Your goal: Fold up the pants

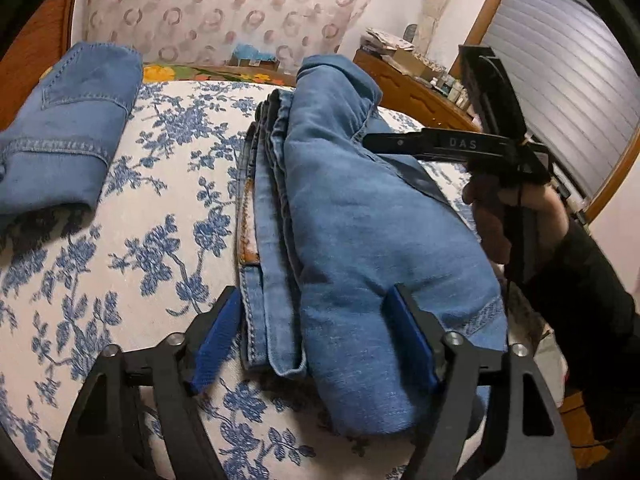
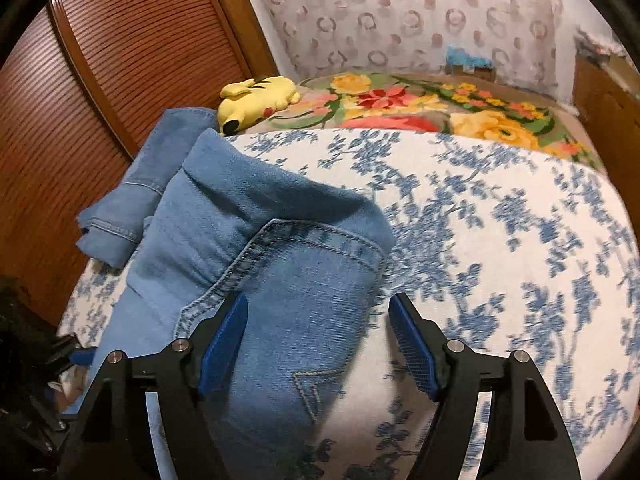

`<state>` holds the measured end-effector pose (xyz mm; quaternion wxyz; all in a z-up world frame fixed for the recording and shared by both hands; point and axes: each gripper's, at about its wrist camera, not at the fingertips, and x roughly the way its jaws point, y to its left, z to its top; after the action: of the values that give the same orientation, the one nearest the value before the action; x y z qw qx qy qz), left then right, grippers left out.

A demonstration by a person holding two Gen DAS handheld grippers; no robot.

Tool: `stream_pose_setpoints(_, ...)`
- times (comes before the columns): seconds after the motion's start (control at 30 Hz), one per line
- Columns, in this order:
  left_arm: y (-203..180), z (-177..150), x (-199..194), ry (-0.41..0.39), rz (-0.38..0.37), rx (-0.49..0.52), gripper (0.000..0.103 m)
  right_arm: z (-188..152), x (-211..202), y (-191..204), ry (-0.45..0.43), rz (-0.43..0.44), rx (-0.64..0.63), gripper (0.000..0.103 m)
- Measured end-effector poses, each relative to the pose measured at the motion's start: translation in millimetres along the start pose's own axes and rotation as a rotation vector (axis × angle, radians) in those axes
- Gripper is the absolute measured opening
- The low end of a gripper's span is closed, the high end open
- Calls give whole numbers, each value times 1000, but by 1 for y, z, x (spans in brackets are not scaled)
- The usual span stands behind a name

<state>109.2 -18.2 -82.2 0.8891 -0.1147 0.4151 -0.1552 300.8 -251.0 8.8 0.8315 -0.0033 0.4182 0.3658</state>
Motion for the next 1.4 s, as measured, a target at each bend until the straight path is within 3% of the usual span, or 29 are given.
stream_pose_setpoints(0.1, -1, -2, -5, -2, -11, 15, 54, -2, 4, -2, 4, 46, 22, 68)
stream_pose_setpoints(0.13, 0, -4, -6, 10, -45, -3, 44, -2, 4, -2, -2, 48, 26, 66)
stream_pose_setpoints(0.17, 1, -5, -7, 15, -65, -18, 40, -2, 4, -1, -6, 53, 28, 65)
stream_pose_setpoints(0.2, 0, -6, -8, 12, -64, -16, 39, -2, 2, -2, -12, 54, 27, 59)
stream_pose_setpoints(0.27, -2, -8, -11, 2, -50, -4, 26, -2, -3, -1, -38, 38, 23, 45)
stream_pose_setpoints(0.33, -4, -9, -16, -4, -50, 1, 18, -6, -10, 1, -72, 42, 18, 26)
stream_pose_setpoints(0.37, -5, -9, -19, -9, -52, 3, 16, -7, -12, 5, -83, 36, 10, 25)
stream_pose_setpoints(0.63, -3, -9, -48, -89, -98, 25, 12, -6, -45, 47, -221, -44, -82, 20)
stream_pose_setpoints(0.93, 22, 20, -98, -214, -67, 40, 12, 31, -79, 101, -324, -36, -210, 20)
stream_pose_setpoints(1.1, 44, 41, -124, -271, 1, 72, 12, 60, -65, 127, -360, -5, -250, 20)
stream_pose_setpoints(1.4, 98, 78, -145, -275, 132, 102, 12, 106, -11, 145, -356, 38, -290, 20)
